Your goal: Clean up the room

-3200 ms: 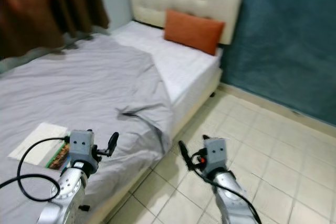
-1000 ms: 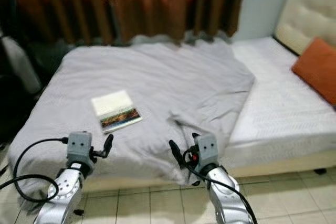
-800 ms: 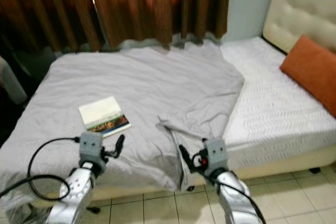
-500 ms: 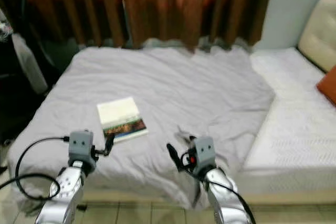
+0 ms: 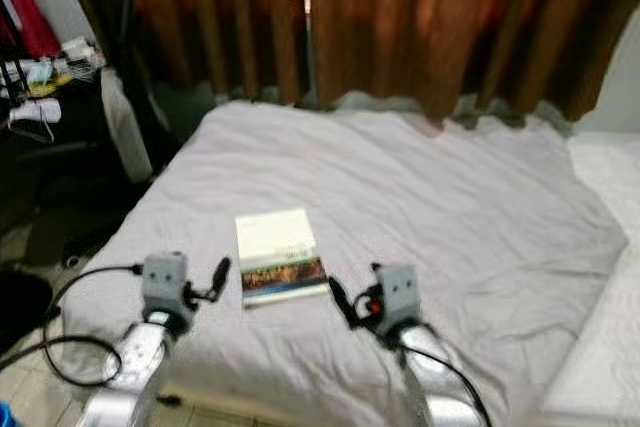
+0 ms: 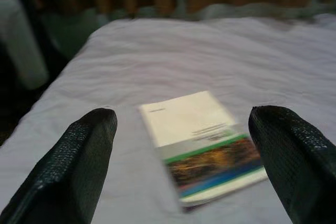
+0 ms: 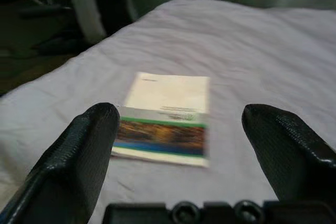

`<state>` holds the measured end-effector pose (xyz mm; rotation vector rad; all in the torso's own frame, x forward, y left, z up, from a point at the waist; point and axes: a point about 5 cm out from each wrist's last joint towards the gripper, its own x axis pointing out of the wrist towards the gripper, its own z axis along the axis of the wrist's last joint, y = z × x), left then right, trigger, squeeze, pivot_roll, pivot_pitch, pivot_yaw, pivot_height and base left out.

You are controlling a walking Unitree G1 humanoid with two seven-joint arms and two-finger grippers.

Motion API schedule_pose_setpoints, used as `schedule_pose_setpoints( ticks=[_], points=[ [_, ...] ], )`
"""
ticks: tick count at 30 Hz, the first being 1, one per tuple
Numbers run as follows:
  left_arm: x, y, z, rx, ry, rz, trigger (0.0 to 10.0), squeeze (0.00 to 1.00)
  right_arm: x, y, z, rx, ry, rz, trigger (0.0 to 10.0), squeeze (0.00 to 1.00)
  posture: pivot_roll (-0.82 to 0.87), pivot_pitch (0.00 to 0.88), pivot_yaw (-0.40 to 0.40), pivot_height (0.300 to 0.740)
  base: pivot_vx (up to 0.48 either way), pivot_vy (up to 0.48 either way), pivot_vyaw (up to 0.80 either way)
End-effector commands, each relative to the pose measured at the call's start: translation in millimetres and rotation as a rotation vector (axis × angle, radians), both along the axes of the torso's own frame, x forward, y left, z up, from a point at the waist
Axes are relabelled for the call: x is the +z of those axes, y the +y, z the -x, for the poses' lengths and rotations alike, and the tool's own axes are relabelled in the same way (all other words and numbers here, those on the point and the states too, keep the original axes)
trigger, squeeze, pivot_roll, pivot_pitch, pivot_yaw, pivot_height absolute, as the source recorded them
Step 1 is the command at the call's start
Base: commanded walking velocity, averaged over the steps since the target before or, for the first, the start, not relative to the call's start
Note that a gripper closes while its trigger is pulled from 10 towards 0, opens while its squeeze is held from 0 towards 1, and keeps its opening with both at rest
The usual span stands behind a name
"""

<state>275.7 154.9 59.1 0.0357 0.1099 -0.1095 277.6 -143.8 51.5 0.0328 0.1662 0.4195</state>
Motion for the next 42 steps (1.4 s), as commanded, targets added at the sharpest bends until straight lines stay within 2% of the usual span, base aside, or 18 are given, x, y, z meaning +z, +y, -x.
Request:
schedule_pose_setpoints(
  ticks=[1, 7, 12, 17, 19, 20, 22, 25, 27, 30, 31, 33, 38, 42],
  points=[
    [4, -4.1, -1.8, -0.018, -0.013, 0.007, 10.0, 0.0, -1, -6.3, 0.7, -0.007, 0.006, 0.018, 10.0, 0.0, -0.02, 0.0, 0.026, 0.74, 0.285, 0.386, 0.74],
    [5, -4.6, -3.8, -0.032, -0.017, -0.008, 10.0, 0.0, 1, -8.4, -0.3, -0.032, -0.004, 0.005, 10.0, 0.0, -0.03, 0.0, 0.027, 0.74, 0.433, 0.102, 0.24],
    [6, -4.6, -4.7, -0.038, -0.016, -0.008, 10.0, 0.0, 0, -7.1, 0.5, -0.032, 0.007, 0.008, 10.0, 0.0, -0.03, 0.011, 0.027, 0.74, 0.472, 0.0, -0.8],
    [5, -4.3, -2.3, -0.022, -0.023, 0.024, 10.0, 0.0, 1, -9.3, 0.6, -0.047, 0.0, 0.005, 10.0, 0.0, -0.03, 0.018, 0.013, 0.74, 0.472, 0.0, 0.0],
    [0, -4.3, 6.1, -0.016, -0.012, 0.049, 10.0, 0.0, 3, -21.2, 3.3, -0.119, -0.004, -0.002, 10.0, 0.0, -0.03, 0.023, -0.022, 0.74, 0.476, 0.0, 0.0],
    [0, -4.3, 6.1, -0.016, -0.012, 0.049, 10.0, 0.0, 3, -21.2, 3.3, -0.119, -0.004, -0.002, 10.0, 0.0, -0.03, 0.023, -0.022, 0.74, 0.48, 0.0, 0.0],
    [-12, -10.5, 21.7, -0.032, 0.022, 0.075, 10.0, 0.0, 2, -38.3, 17.4, -0.166, -0.001, 0.034, 10.0, 0.0, -0.04, 0.033, -0.054, 0.74, 0.0, 0.0, 0.0],
    [-22, -17.3, 24.7, -0.027, 0.065, 0.065, 10.0, 0.0, -2, -46.0, 26.3, -0.163, 0.025, 0.061, 10.0, 0.0, -0.05, 0.038, -0.084, 0.74, 0.0, 0.0, 0.0],
    [-22, -23.4, 22.8, -0.014, 0.058, 0.082, 10.0, 0.0, -4, -49.4, 29.6, -0.135, 0.042, 0.083, 10.0, 0.0, -0.05, 0.039, -0.093, 0.74, 0.0, 0.0, 0.0],
    [-18, -26.4, 19.2, -0.023, 0.04, 0.069, 10.0, 0.0, -3, -48.6, 25.9, -0.121, 0.041, 0.09, 10.0, 0.0, -0.05, 0.039, -0.093, 0.74, 0.0, 0.0, 0.0],
    [-14, -22.0, 15.7, -0.031, 0.027, 0.04, 10.0, 0.0, 0, -45.5, 19.6, -0.133, 0.028, 0.075, 10.0, 0.0, -0.05, 0.033, -0.075, 0.74, 0.0, 0.0, 0.0],
    [-12, -18.1, 14.2, -0.035, 0.022, 0.016, 10.0, 0.0, 2, -42.9, 17.3, -0.14, 0.022, 0.065, 10.0, 0.0, -0.04, 0.032, -0.071, 0.74, 0.0, 0.0, 0.0],
    [-5, -12.1, 10.8, -0.056, -0.007, 0.03, 10.0, 0.0, -1, -36.2, 16.7, -0.132, 0.029, 0.059, 10.0, 0.0, -0.03, 0.032, -0.045, 0.74, 0.0, 0.0, 0.0],
    [-3, -8.3, 10.2, -0.065, -0.009, 0.019, 10.0, 0.0, -5, -29.3, 15.3, -0.115, 0.046, 0.046, 10.0, 0.0, -0.03, 0.042, -0.025, 0.74, 0.472, 0.0, 0.0]
  ],
)
